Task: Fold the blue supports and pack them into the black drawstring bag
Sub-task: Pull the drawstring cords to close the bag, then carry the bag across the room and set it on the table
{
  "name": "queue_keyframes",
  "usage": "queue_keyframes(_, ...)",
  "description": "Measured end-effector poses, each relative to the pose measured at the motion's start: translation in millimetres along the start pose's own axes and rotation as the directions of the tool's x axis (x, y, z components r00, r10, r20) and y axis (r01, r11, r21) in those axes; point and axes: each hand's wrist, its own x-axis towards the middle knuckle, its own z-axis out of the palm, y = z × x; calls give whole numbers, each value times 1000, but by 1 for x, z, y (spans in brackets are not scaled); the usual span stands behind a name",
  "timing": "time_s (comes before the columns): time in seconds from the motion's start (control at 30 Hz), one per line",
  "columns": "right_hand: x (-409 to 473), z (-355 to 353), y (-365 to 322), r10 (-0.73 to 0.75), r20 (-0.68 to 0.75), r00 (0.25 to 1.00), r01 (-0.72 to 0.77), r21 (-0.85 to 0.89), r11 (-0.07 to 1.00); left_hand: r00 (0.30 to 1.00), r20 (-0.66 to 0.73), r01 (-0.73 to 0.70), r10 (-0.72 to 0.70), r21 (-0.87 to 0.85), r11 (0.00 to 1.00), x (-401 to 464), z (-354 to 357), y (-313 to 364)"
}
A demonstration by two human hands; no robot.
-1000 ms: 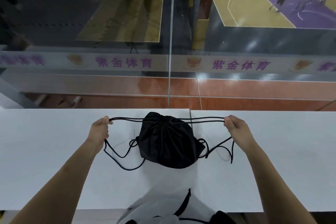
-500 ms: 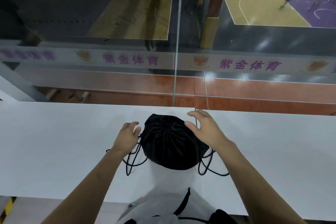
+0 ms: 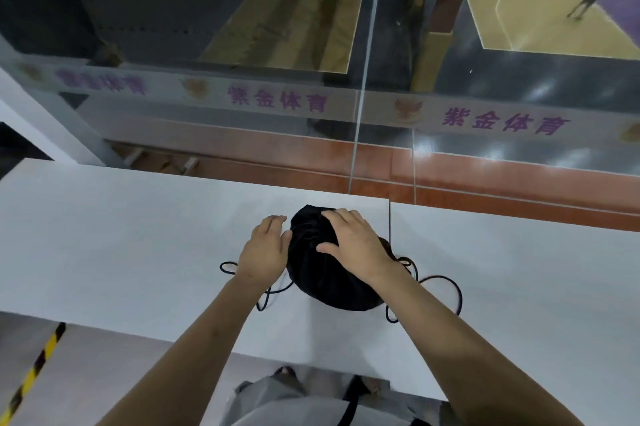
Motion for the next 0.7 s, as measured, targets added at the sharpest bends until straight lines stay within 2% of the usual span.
queue_keyframes(0.13, -18, -4, -9, 83, -46, 995, -81, 50, 995, 996, 29, -86, 86, 27, 996, -8, -6, -1)
queue_keyframes(0.33, -67, -17, -41, 237, -236, 943, -221, 93, 971, 961, 87, -265, 262, 23, 964, -20, -30, -6)
queue_keyframes(0.47, -122, -18, -79, 356, -346, 868, -326, 143, 935, 899, 169, -411, 403, 14, 912, -41, -50, -3)
queue_keyframes(0.7, -250, -10, -152, 540, -462, 704, -464, 277, 842, 736, 291, -635, 612, -20, 773, -120, -62, 22)
